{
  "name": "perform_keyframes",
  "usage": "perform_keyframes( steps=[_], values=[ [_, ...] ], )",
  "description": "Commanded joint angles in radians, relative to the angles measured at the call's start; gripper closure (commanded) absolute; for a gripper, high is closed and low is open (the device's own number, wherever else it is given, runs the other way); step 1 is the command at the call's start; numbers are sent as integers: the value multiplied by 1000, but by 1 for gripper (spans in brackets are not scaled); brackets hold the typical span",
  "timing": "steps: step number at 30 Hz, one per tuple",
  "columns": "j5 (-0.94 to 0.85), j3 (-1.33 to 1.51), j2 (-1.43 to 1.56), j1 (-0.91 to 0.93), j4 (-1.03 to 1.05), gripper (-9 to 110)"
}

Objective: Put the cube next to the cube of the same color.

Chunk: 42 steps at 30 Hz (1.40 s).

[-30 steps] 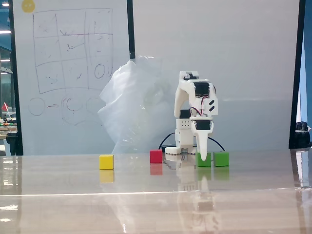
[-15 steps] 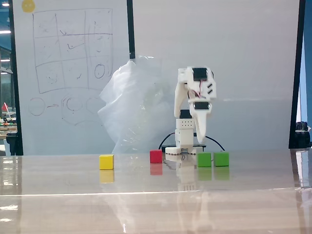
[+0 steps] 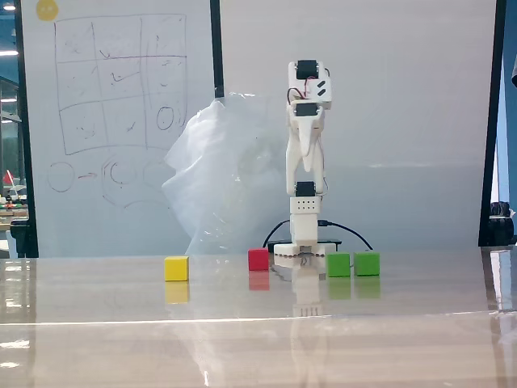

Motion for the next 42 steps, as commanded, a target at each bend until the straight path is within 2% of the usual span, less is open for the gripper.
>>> perform_keyframes(
  steps=[1,2,6,9,14,24,28,42],
  values=[
    [-52,236,305,32,-106,99],
    [-72,337,385,37,-172,103],
    [-138,787,724,38,-433,98],
    [-144,1106,971,37,-592,101],
    [-146,1470,1256,38,-709,101],
    [-144,1713,1517,48,-595,101],
    [-143,1732,1632,135,-514,101],
    [-140,1724,1641,166,-485,101]
  ],
)
